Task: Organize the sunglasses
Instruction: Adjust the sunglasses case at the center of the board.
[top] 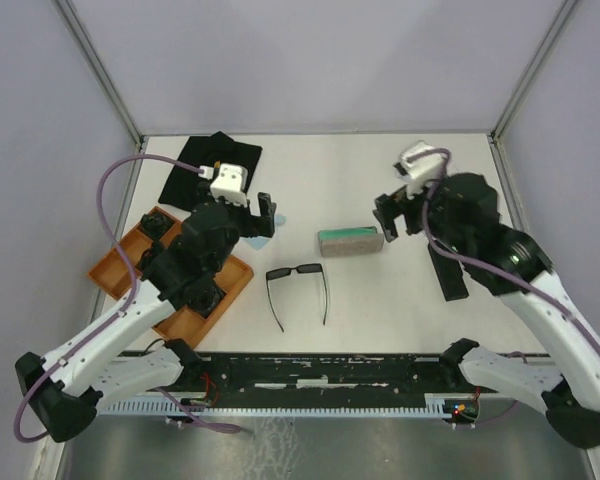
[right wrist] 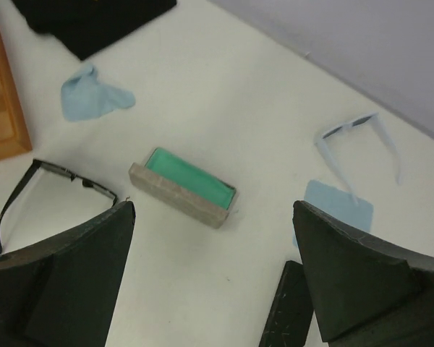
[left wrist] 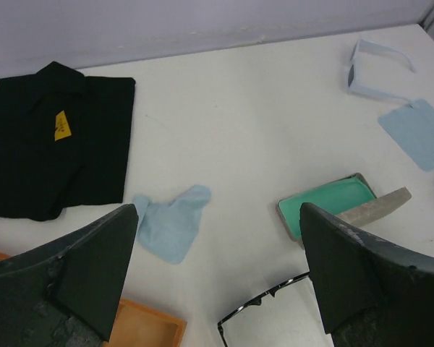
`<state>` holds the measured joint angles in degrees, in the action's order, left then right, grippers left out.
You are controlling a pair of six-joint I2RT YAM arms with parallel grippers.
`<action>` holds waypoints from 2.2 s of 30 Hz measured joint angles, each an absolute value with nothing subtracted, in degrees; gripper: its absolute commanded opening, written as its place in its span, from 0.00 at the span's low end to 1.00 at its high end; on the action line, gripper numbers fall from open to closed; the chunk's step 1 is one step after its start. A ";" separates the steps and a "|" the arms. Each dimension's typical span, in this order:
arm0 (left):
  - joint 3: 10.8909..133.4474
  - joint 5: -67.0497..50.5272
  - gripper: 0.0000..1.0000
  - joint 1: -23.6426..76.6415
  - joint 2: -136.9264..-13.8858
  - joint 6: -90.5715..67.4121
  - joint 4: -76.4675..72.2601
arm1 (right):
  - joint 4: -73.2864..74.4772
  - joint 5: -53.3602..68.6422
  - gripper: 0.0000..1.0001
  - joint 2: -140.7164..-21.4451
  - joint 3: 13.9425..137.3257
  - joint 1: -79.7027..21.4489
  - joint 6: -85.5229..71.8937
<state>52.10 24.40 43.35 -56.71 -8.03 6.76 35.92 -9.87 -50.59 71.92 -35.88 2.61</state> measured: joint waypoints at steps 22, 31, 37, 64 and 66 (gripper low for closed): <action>50.17 27.55 1.00 40.18 -46.13 -10.31 16.25 | 50.46 11.66 0.85 -94.63 81.08 -35.88 22.59; 50.17 25.69 1.00 39.18 -46.39 -10.33 16.25 | 51.24 11.75 0.75 -102.85 85.21 -34.83 26.79; 49.74 24.73 1.00 38.59 -46.44 -10.39 16.23 | 51.68 11.79 0.72 -105.41 88.03 -33.04 27.92; 49.30 21.58 1.00 36.42 -46.98 -11.31 16.19 | 51.88 9.21 0.27 -109.91 90.02 -32.10 19.75; 49.30 21.21 1.00 36.34 -46.98 -11.31 16.19 | 50.81 7.84 0.30 -109.89 89.89 -32.10 16.67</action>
<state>49.30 21.21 36.34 -46.98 -11.31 16.19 50.81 7.84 -109.89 89.89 -32.10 16.67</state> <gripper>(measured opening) 0.998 0.287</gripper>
